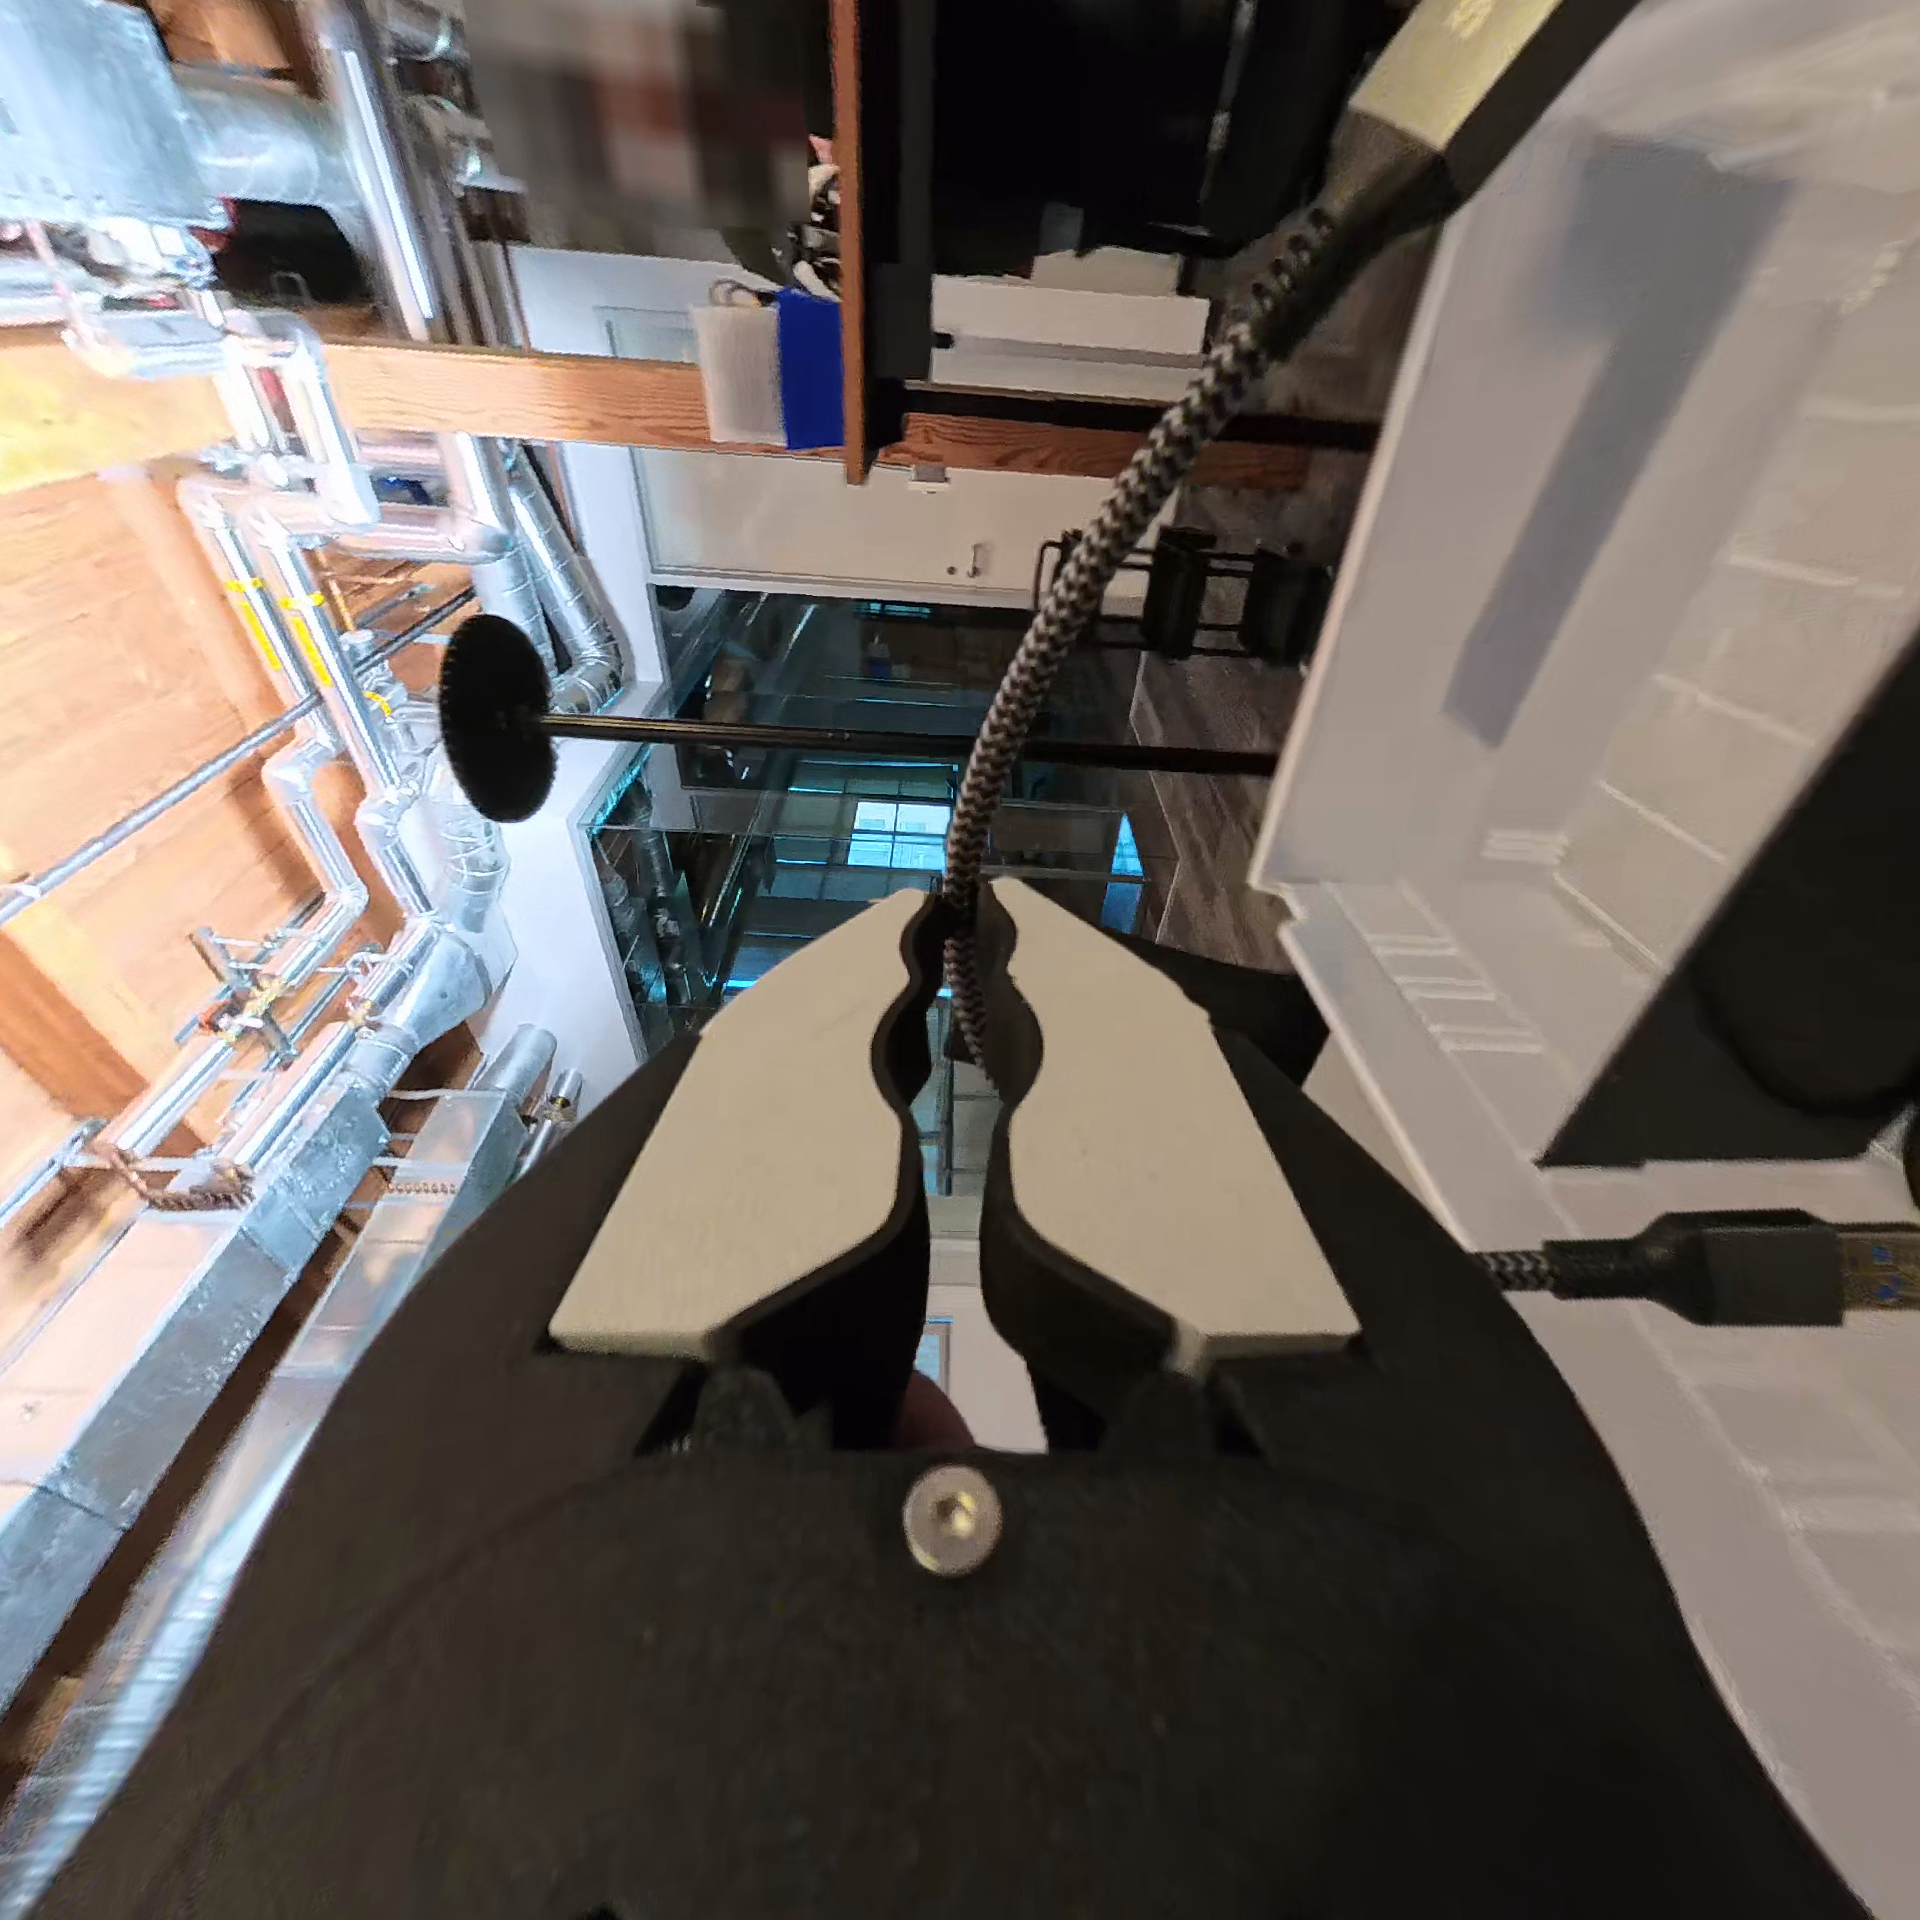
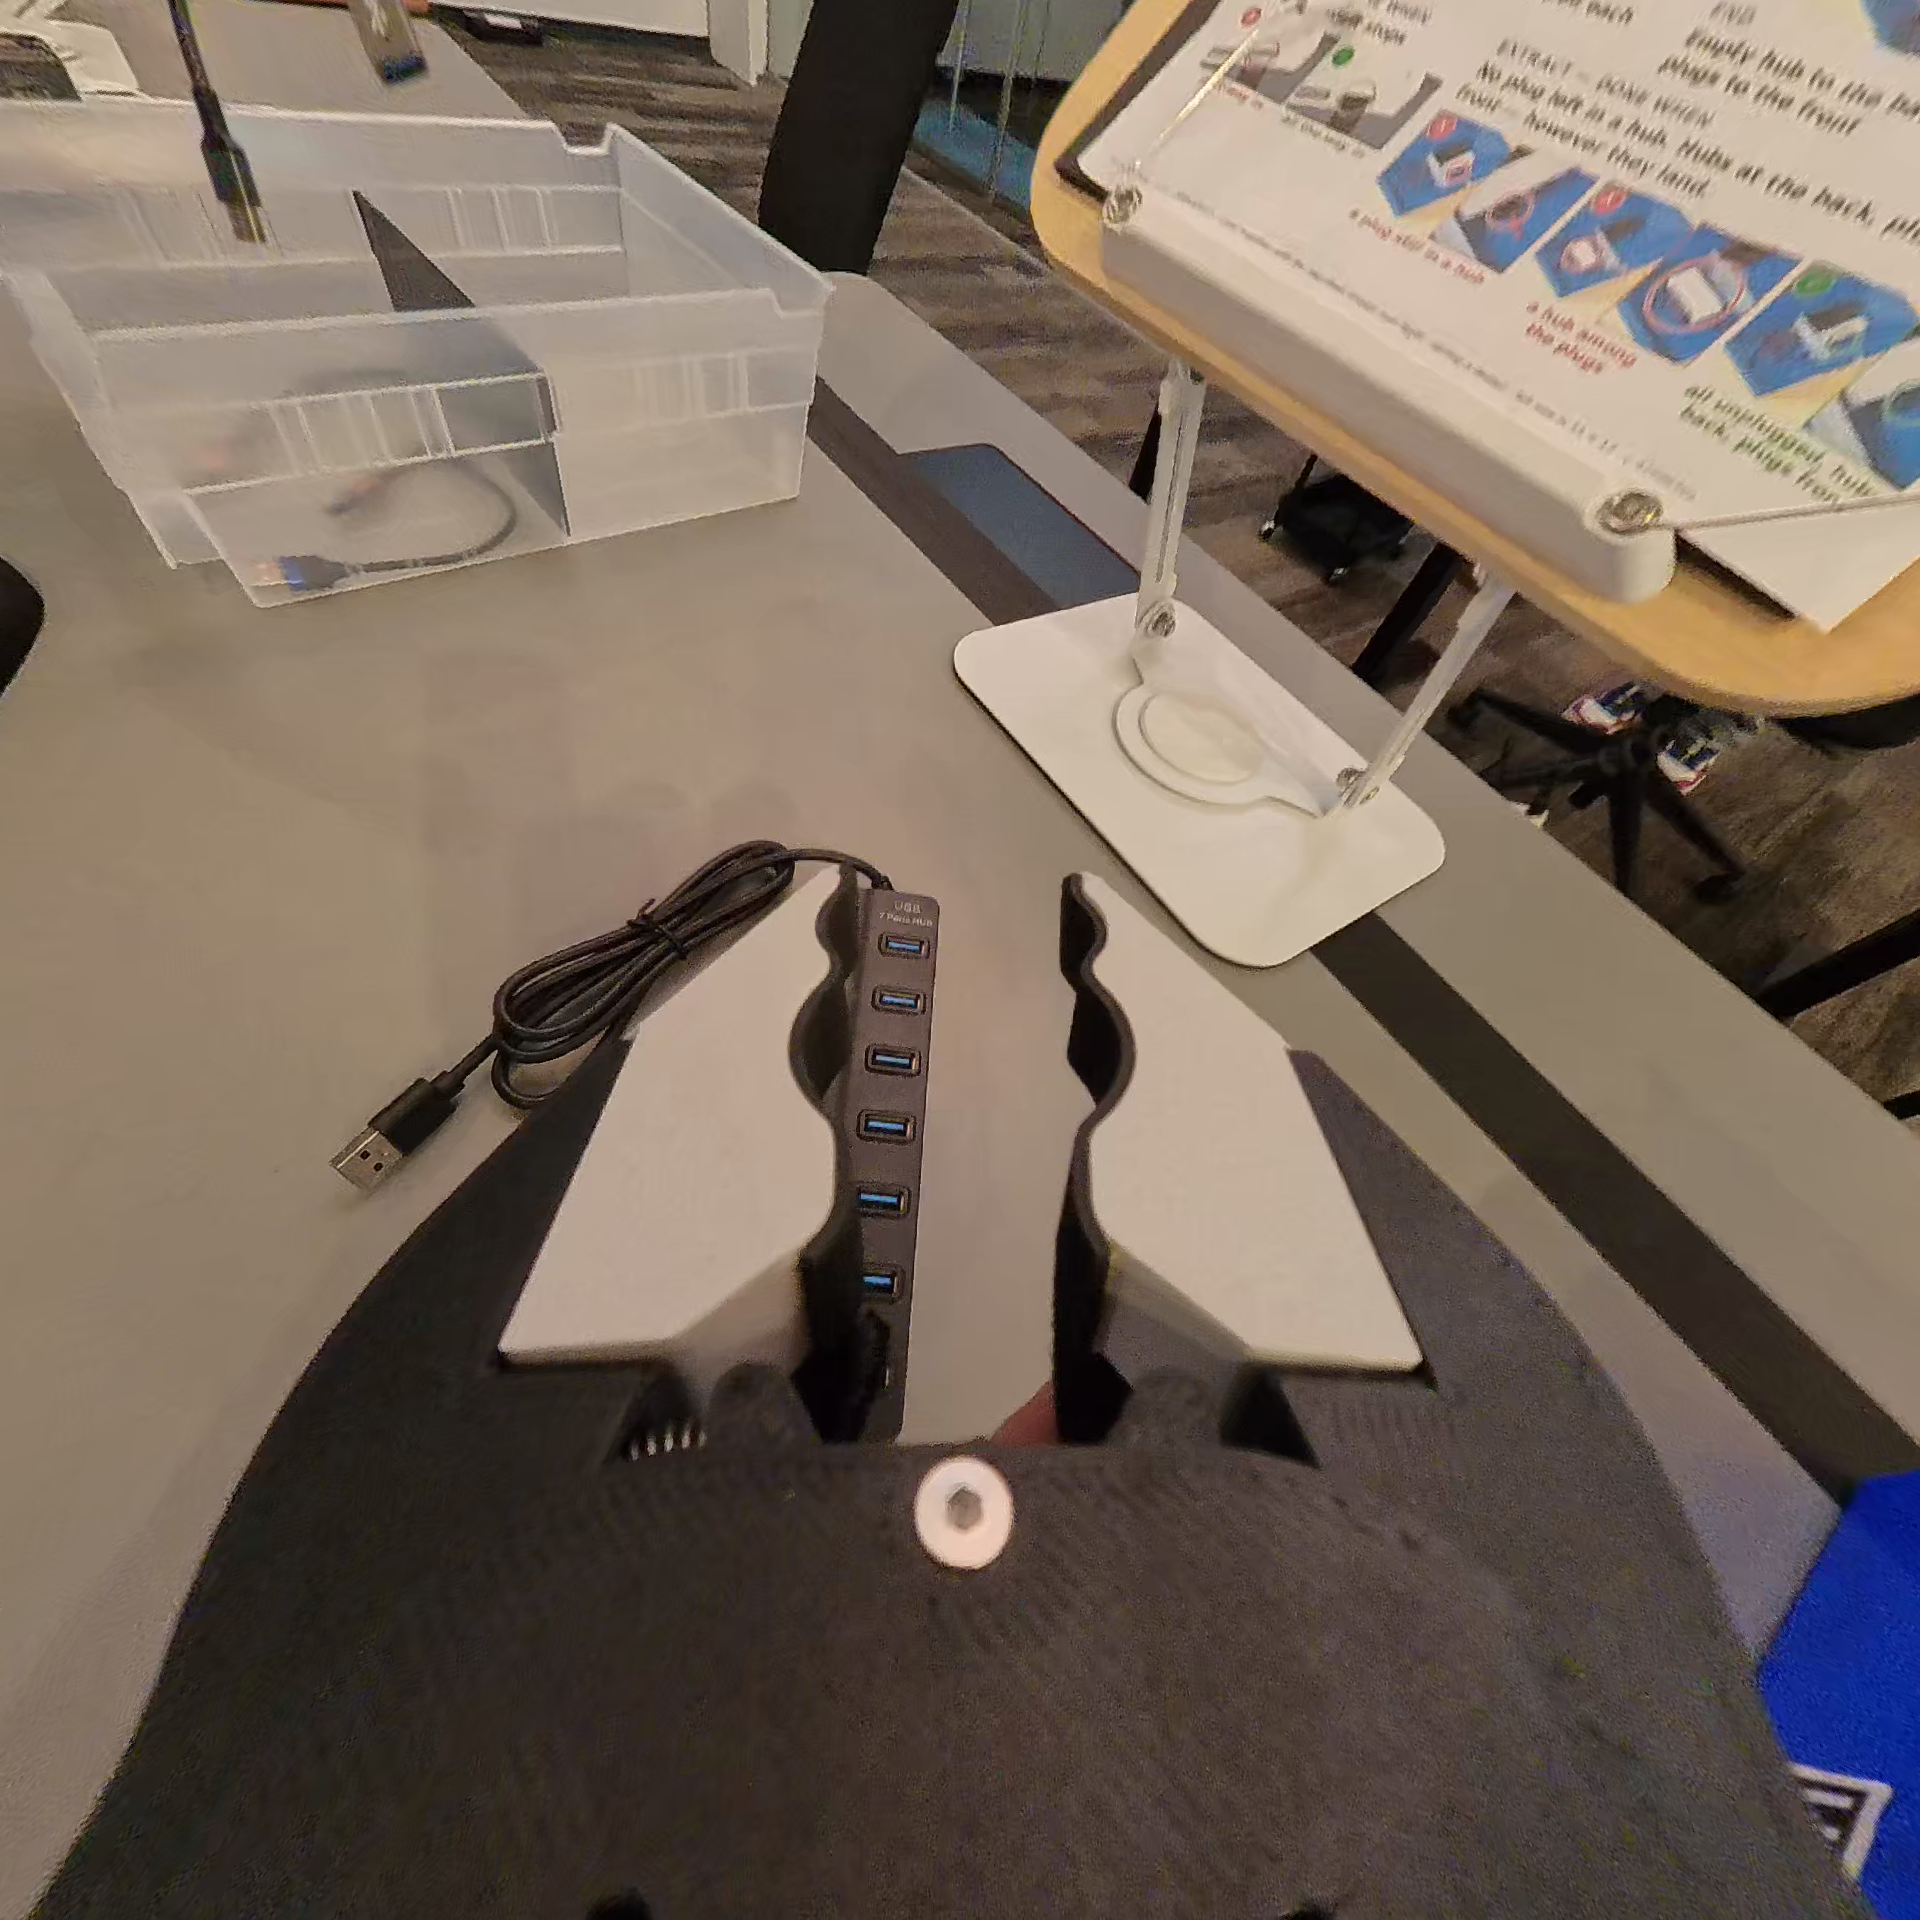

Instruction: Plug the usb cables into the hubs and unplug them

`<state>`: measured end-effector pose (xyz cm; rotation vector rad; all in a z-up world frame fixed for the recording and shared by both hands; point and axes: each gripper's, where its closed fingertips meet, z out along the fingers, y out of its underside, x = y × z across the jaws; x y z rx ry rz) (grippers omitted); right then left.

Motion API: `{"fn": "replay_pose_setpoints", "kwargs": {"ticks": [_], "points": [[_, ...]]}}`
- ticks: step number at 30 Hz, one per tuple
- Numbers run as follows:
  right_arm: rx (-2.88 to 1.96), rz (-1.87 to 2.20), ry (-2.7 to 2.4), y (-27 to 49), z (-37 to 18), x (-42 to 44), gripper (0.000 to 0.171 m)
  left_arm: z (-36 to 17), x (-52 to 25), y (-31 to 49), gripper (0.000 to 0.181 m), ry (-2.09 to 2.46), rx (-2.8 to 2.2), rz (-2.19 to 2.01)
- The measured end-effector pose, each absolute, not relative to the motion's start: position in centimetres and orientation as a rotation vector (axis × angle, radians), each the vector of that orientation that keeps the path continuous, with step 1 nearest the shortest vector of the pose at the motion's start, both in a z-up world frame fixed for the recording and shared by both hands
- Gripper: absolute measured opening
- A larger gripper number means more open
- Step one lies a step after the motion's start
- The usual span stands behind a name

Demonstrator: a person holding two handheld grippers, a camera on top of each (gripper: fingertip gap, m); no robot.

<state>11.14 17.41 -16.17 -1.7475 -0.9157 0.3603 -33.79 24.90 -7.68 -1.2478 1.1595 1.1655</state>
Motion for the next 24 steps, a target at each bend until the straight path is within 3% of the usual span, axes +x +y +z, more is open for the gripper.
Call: {"fn": "replay_pose_setpoints", "kwargs": {"ticks": [10,24], "points": [[-1.573,0.332,-1.005,14.9,-13.2,8.0,0.039,1.6,-23.4,22.3,0.006,0.954,-1.172,0.801],[-1.595,0.396,-0.938,15.4,-13.0,9.3,0.037,1.2,0.0,18.7,0.006,1.045,-0.977,0.206]]}}
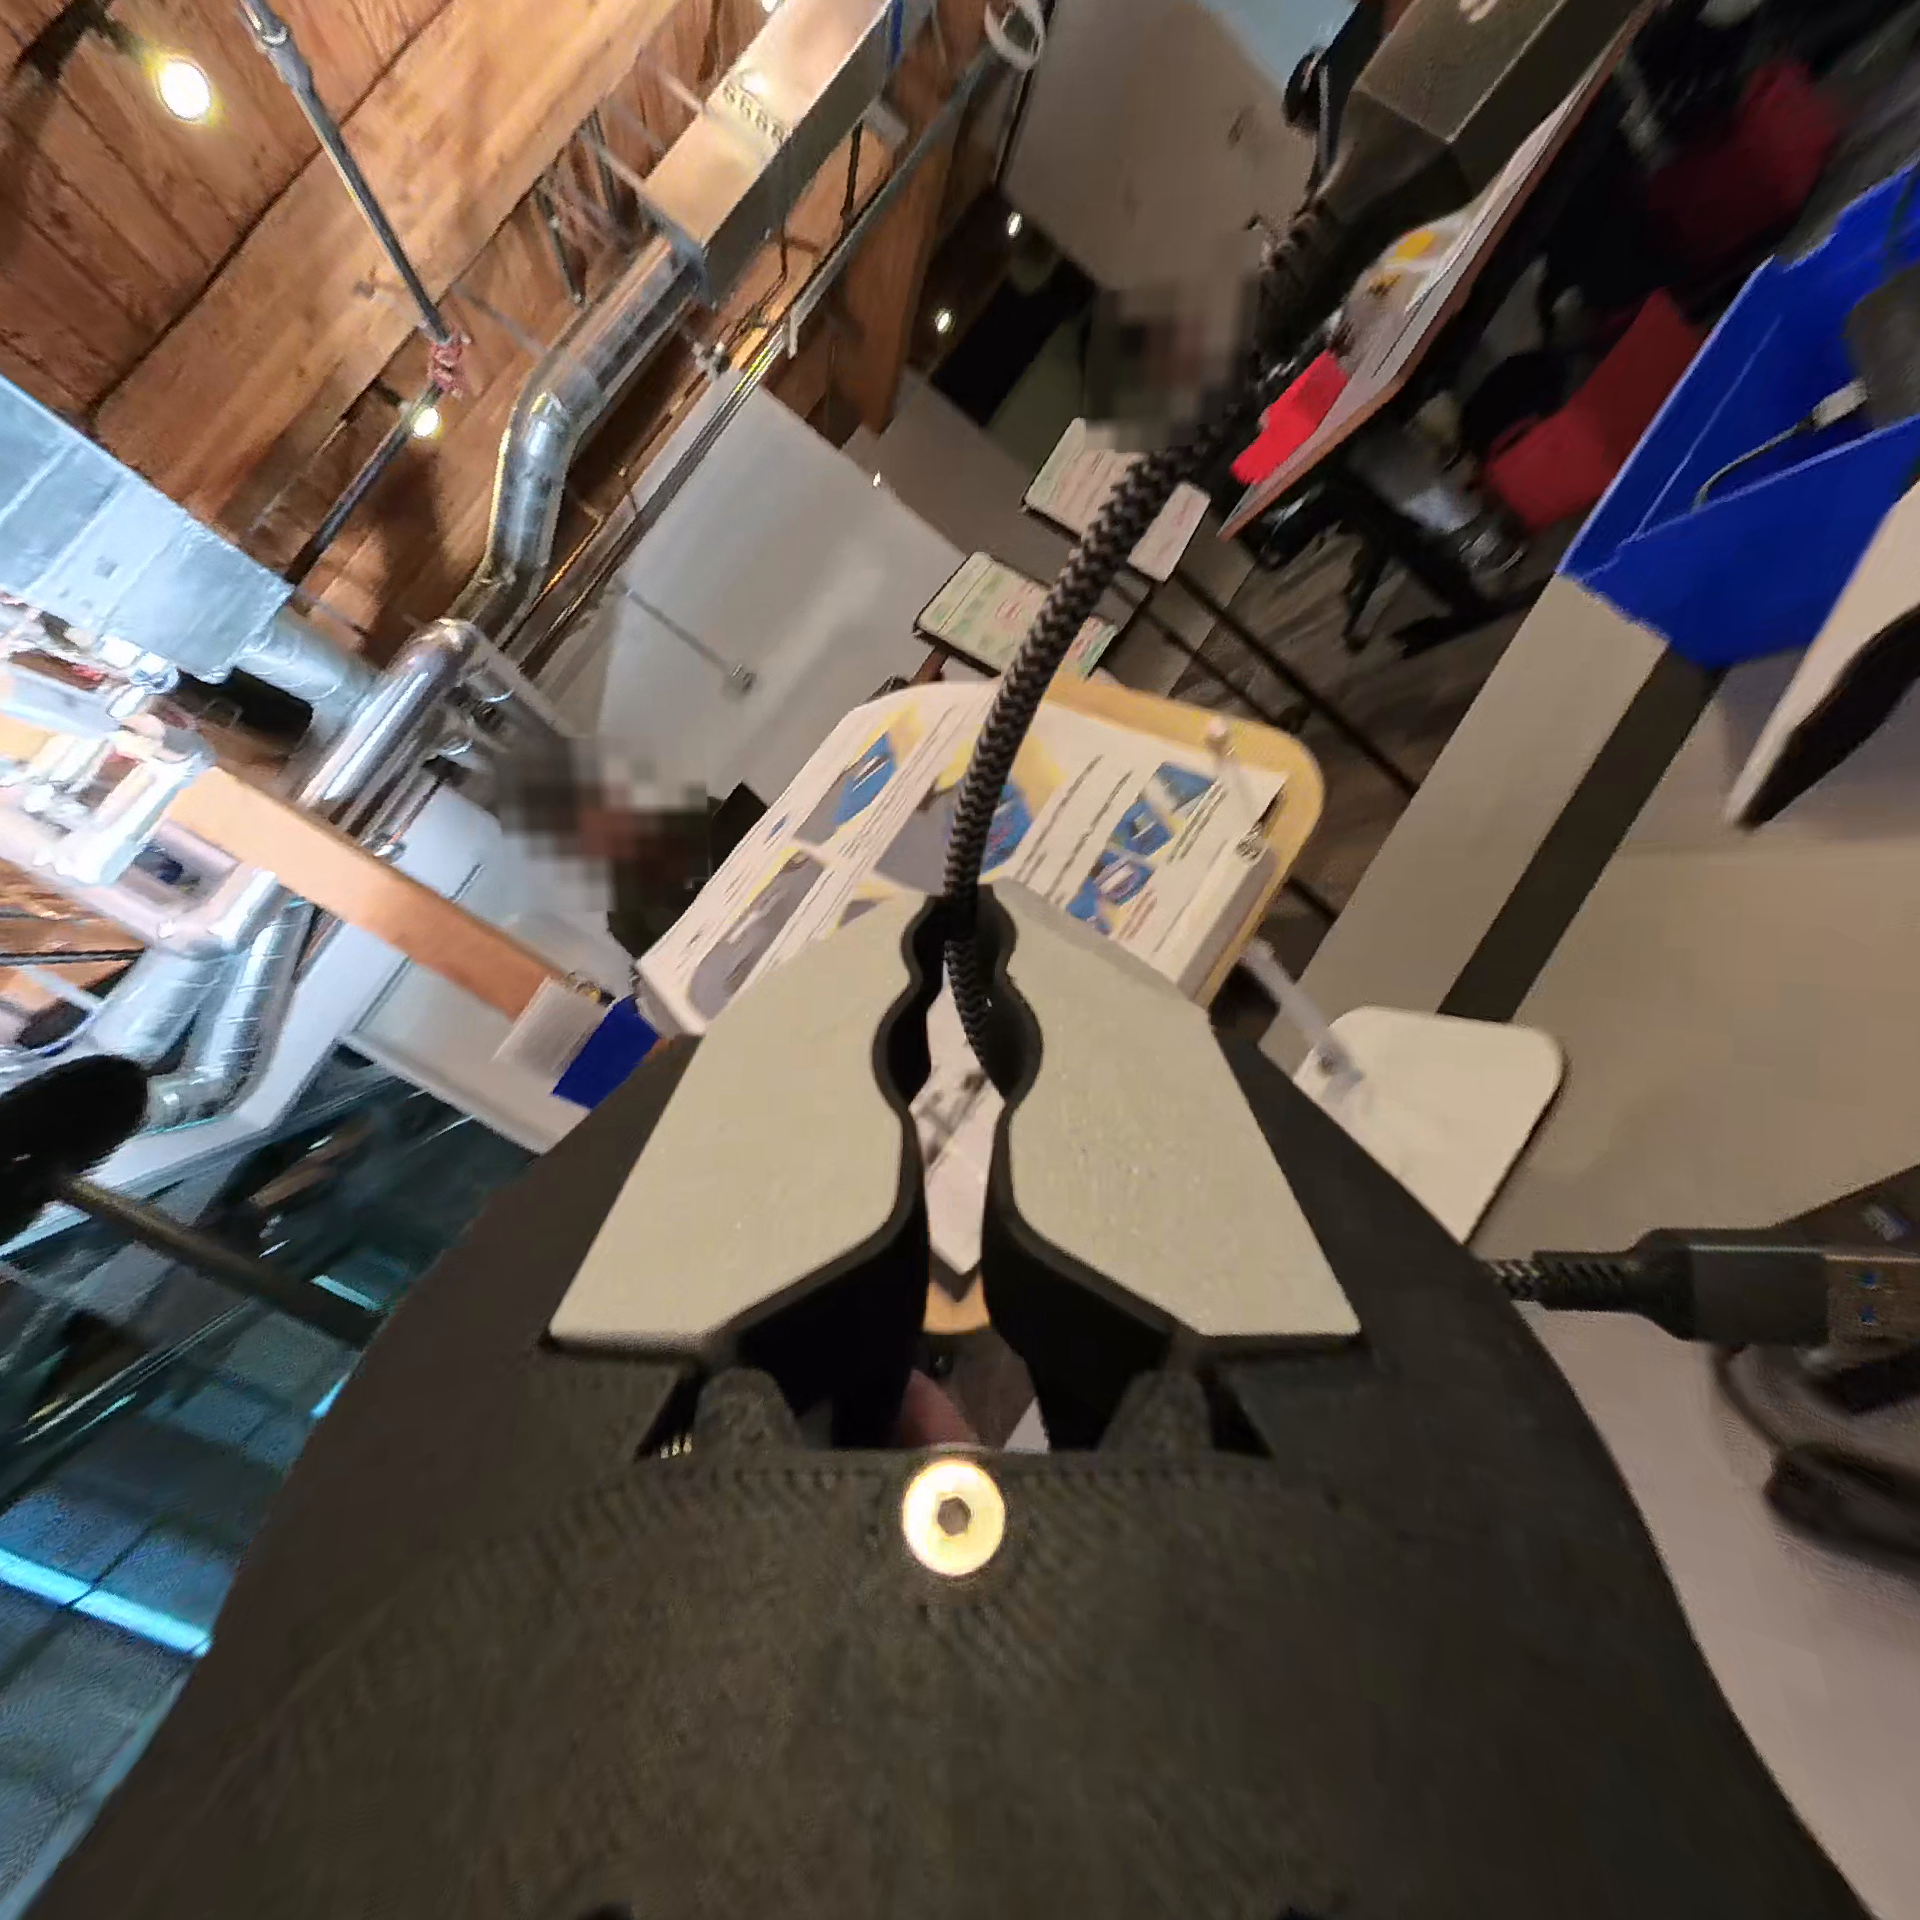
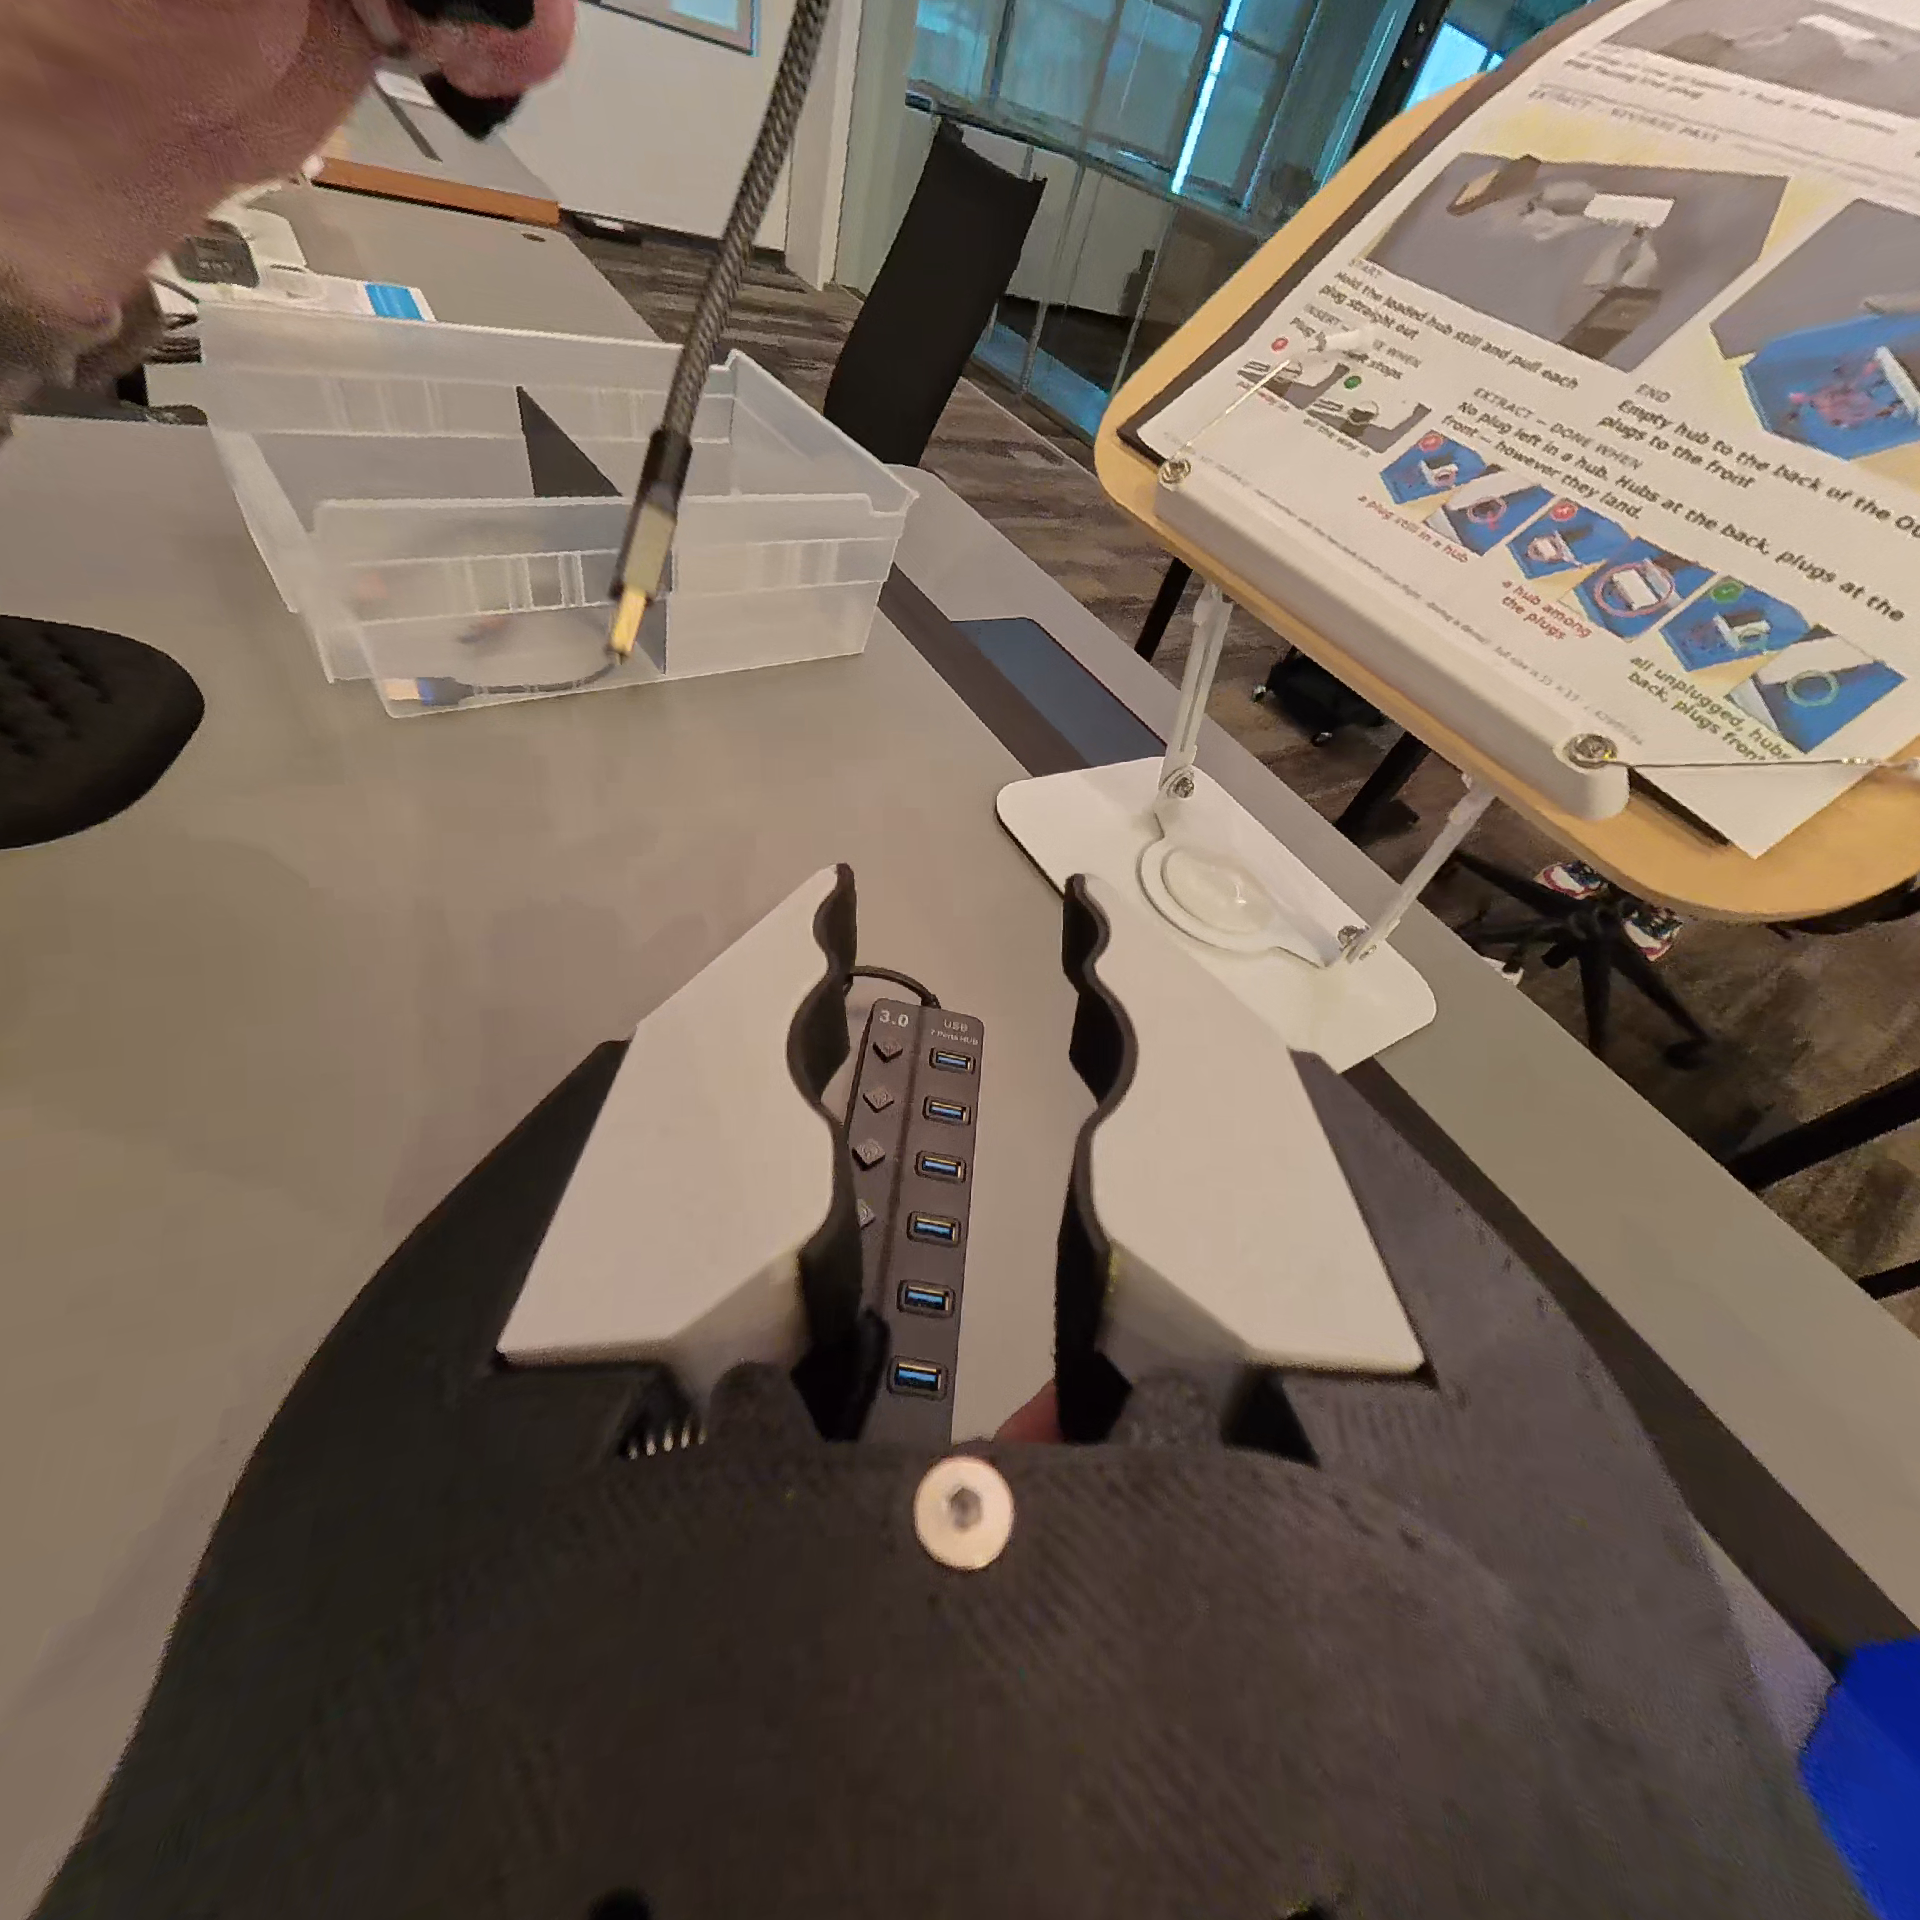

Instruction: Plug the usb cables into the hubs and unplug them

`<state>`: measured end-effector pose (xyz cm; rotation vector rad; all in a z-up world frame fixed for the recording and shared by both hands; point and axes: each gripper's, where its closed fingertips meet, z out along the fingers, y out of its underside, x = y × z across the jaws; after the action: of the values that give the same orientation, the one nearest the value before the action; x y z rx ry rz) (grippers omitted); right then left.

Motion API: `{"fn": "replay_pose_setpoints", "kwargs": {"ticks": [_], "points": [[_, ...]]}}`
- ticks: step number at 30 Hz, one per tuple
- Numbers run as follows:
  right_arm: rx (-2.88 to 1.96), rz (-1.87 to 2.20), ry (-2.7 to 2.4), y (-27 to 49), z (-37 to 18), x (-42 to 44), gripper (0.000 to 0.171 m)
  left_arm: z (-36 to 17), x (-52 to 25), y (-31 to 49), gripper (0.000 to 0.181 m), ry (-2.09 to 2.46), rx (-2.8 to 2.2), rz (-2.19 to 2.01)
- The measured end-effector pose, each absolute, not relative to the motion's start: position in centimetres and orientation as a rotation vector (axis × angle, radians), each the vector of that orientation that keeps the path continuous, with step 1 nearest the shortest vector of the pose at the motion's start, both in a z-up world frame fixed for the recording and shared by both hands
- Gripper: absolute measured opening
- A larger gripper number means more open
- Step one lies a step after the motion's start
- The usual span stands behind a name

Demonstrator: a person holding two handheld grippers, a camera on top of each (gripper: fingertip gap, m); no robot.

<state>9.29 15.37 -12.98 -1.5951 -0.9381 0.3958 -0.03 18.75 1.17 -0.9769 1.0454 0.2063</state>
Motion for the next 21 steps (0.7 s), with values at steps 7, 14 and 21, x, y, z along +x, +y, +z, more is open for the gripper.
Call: {"fn": "replay_pose_setpoints", "kwargs": {"ticks": [7,14,21], "points": [[-1.653,0.601,-0.945,14.9,-14.9,8.0,0.045,-1.2,3.1,18.2,0.006,0.965,-0.948,-0.003],[-1.672,0.957,-0.949,12.9,-16.0,5.7,0.052,-2.8,3.8,18.0,0.005,0.951,-0.901,-0.026],[-1.699,1.104,-0.928,12.4,-16.4,5.5,0.054,-2.8,4.0,17.4,0.005,0.951,-0.857,-0.021]]}}
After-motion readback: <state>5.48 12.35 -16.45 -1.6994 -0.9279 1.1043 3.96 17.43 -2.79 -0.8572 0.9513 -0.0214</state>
